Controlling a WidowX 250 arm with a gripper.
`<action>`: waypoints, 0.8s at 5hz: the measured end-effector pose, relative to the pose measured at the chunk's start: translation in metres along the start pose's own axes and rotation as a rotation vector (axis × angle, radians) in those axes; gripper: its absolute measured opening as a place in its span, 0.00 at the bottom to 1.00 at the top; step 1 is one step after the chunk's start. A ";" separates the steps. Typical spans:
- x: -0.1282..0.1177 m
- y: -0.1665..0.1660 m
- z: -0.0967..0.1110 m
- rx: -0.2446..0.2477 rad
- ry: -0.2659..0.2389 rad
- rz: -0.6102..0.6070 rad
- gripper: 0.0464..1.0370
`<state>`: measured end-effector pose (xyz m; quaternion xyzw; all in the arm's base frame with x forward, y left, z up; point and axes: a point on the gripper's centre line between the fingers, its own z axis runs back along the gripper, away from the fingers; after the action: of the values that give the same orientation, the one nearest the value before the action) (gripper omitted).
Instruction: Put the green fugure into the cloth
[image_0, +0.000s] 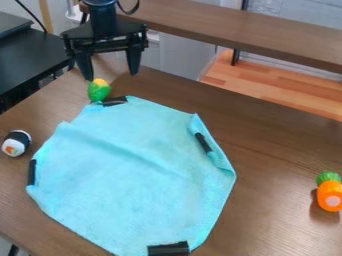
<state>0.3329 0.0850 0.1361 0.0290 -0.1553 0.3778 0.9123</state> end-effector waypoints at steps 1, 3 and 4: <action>-0.003 0.000 -0.009 0.015 0.023 0.000 0.96; 0.012 0.005 -0.042 0.074 -0.011 -0.014 0.96; 0.032 0.012 -0.059 0.058 -0.071 -0.084 0.96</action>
<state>0.3611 0.1253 0.0894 0.0752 -0.1751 0.3424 0.9200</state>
